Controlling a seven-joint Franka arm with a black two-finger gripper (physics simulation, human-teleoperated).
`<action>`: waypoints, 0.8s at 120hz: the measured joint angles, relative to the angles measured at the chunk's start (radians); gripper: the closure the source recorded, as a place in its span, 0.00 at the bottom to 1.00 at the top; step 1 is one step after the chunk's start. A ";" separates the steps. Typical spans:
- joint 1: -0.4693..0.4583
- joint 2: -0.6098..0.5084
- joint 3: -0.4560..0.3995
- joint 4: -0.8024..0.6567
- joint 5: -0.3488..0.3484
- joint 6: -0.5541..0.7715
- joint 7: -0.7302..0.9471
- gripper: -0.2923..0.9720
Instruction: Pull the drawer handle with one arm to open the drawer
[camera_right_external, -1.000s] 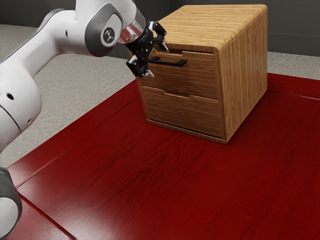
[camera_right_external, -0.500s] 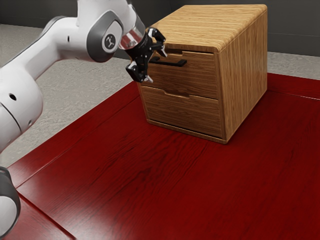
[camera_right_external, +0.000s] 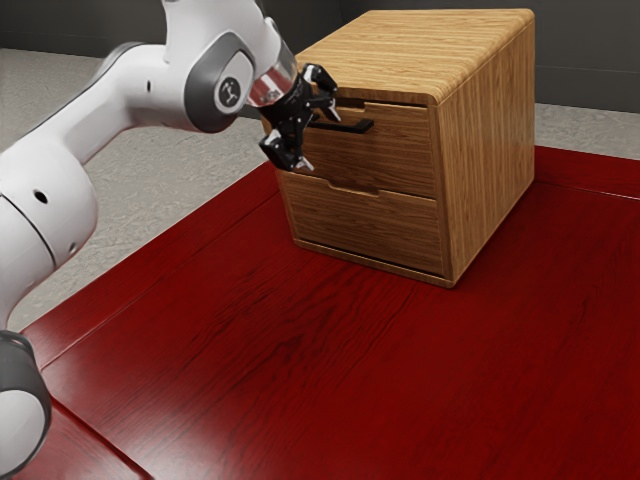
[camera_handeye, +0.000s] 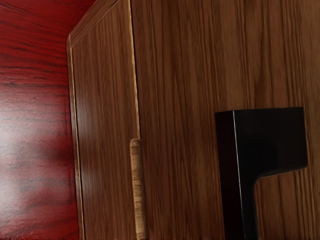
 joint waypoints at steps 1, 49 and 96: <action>0.000 0.000 0.000 0.000 -0.001 0.000 0.000 0.32; -0.001 -0.019 0.003 -0.016 -0.024 0.007 0.001 0.77; -0.003 -0.133 0.007 -0.161 -0.023 0.002 0.003 0.84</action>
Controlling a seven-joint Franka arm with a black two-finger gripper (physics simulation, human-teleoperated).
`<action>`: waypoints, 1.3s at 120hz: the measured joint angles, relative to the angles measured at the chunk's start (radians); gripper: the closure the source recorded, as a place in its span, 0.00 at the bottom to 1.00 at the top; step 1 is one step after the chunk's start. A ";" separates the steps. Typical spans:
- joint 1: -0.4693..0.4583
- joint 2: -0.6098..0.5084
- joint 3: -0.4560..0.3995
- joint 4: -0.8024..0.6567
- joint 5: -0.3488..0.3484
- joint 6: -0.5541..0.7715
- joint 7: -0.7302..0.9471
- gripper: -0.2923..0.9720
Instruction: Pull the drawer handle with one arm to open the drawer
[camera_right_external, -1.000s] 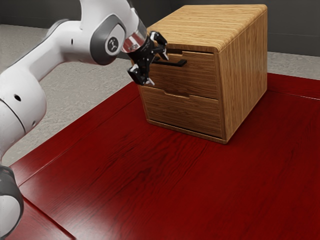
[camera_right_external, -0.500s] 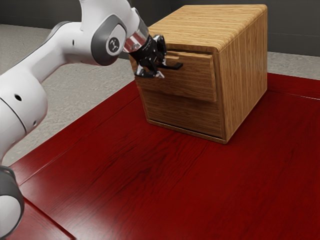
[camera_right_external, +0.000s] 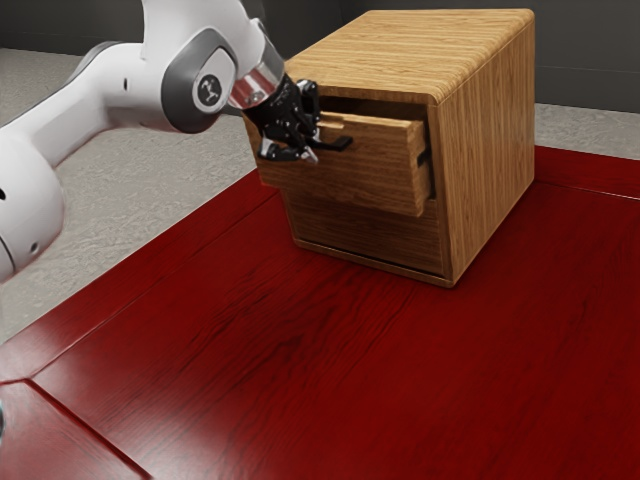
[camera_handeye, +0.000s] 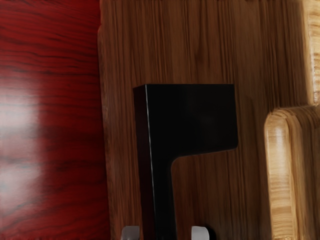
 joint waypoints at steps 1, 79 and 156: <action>0.000 -0.002 0.000 -0.001 0.000 0.000 0.000 0.84; -0.003 -0.204 0.004 -0.254 0.003 0.011 -0.005 0.85; -0.002 -0.422 0.011 -0.525 0.004 0.061 -0.009 0.85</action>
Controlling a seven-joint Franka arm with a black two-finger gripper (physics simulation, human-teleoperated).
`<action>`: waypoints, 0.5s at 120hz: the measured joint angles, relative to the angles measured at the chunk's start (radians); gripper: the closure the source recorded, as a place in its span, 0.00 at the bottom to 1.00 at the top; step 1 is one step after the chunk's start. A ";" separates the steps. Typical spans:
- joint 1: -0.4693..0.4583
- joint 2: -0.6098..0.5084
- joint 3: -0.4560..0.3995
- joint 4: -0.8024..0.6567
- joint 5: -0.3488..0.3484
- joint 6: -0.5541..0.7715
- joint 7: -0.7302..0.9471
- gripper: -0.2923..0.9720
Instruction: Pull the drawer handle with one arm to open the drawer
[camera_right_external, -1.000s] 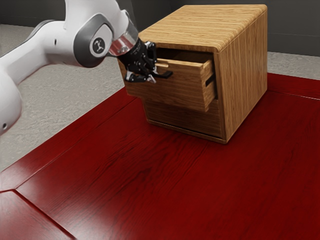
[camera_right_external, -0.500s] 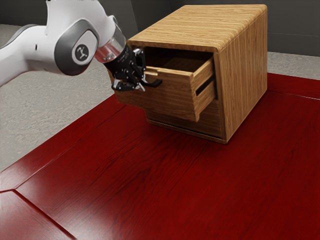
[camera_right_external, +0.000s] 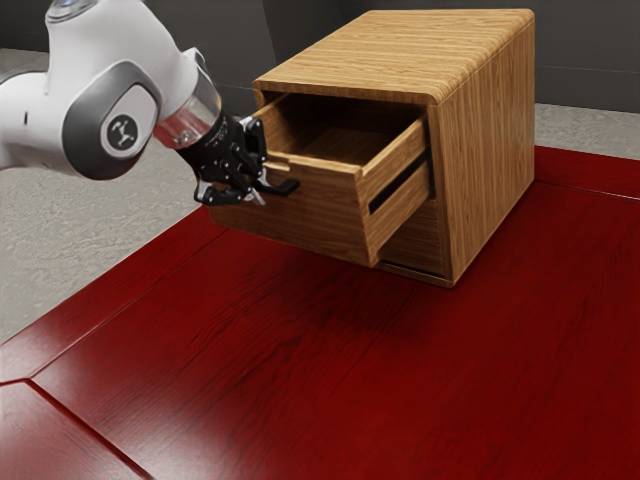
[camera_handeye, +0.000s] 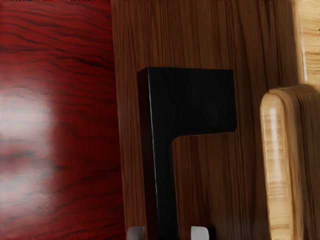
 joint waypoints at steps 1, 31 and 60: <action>0.000 -0.002 0.000 -0.002 0.000 0.000 0.000 0.85; -0.004 -0.063 0.008 -0.063 0.001 0.006 -0.001 0.85; 0.001 -0.117 0.008 -0.119 0.002 0.008 -0.002 0.85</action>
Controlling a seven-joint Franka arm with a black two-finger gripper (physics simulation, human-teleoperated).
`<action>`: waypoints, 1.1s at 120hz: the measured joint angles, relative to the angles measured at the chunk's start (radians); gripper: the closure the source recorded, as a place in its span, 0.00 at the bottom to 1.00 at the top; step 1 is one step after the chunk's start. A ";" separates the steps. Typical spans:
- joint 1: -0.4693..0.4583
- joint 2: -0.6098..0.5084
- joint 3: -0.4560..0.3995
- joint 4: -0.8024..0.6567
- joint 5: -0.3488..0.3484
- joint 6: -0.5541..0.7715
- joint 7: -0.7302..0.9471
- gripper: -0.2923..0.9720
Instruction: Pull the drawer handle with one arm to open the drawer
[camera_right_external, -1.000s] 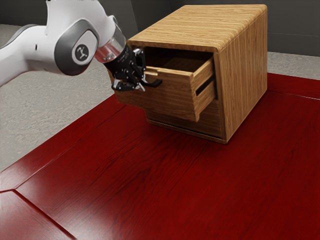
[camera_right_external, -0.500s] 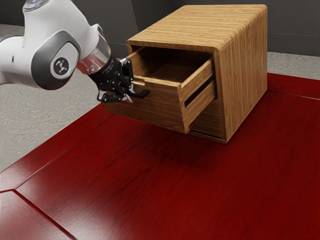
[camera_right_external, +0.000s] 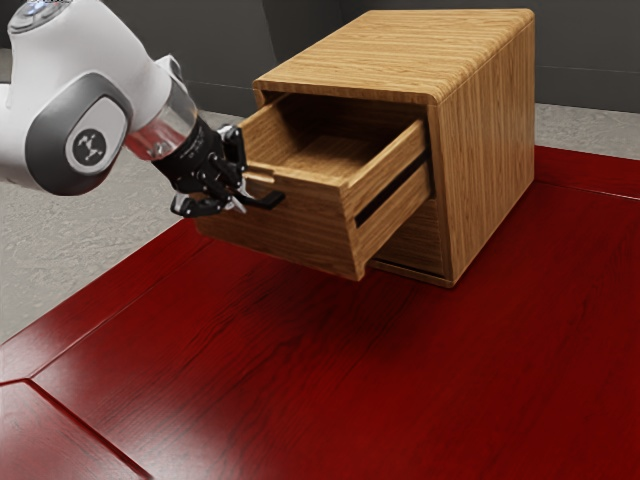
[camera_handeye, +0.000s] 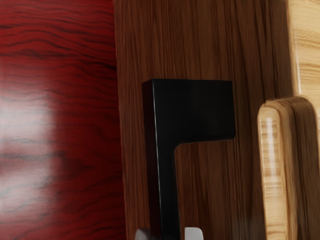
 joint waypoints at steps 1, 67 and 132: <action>0.001 -0.002 0.000 -0.002 0.000 0.000 0.000 0.85; -0.060 -0.049 0.005 0.280 0.073 -0.190 0.003 0.53; -0.104 -0.039 0.020 0.188 0.055 -0.729 -0.106 0.25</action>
